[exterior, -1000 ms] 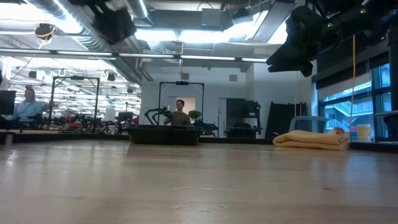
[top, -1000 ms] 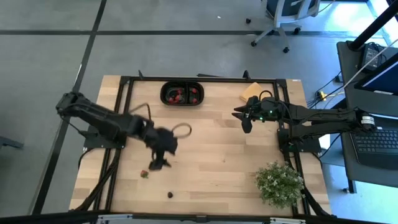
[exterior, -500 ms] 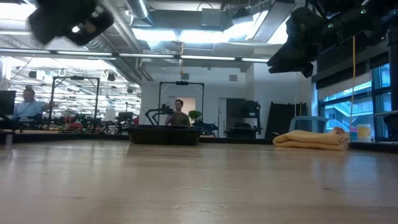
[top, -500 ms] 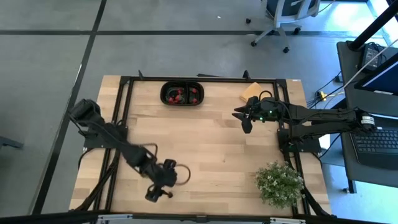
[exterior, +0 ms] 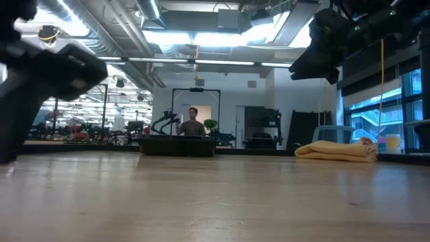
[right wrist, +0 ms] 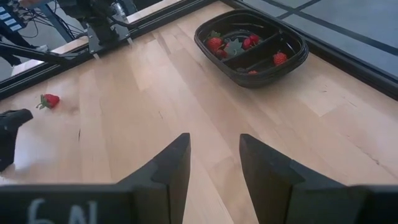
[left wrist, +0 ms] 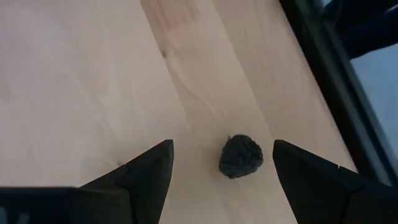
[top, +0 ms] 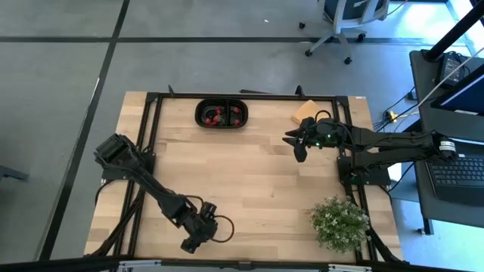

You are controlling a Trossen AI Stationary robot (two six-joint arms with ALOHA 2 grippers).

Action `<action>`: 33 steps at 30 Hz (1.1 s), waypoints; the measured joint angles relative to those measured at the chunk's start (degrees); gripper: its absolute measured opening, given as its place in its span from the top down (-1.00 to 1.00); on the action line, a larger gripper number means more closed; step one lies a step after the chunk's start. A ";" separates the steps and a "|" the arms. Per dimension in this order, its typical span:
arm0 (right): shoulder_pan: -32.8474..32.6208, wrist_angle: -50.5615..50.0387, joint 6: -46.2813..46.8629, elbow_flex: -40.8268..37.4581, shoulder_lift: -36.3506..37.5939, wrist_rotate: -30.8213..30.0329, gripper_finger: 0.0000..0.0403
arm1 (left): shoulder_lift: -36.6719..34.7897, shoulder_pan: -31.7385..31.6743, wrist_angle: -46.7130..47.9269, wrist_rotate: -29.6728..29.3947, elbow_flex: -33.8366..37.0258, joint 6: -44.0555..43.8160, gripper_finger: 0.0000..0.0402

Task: Pick and placing Produce into tupperware
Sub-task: Put the blackberry into the black bin

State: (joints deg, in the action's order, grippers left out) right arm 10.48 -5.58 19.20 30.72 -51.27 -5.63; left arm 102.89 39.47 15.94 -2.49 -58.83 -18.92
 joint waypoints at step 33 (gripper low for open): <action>0.00 -6.30 -1.29 0.00 0.00 0.04 0.30 | 2.88 0.54 -0.69 -2.43 0.00 -1.97 0.25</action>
State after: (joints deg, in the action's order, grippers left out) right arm 10.48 -11.88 17.91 30.72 -51.27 -5.58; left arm 105.78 40.01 15.25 -4.92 -58.83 -20.88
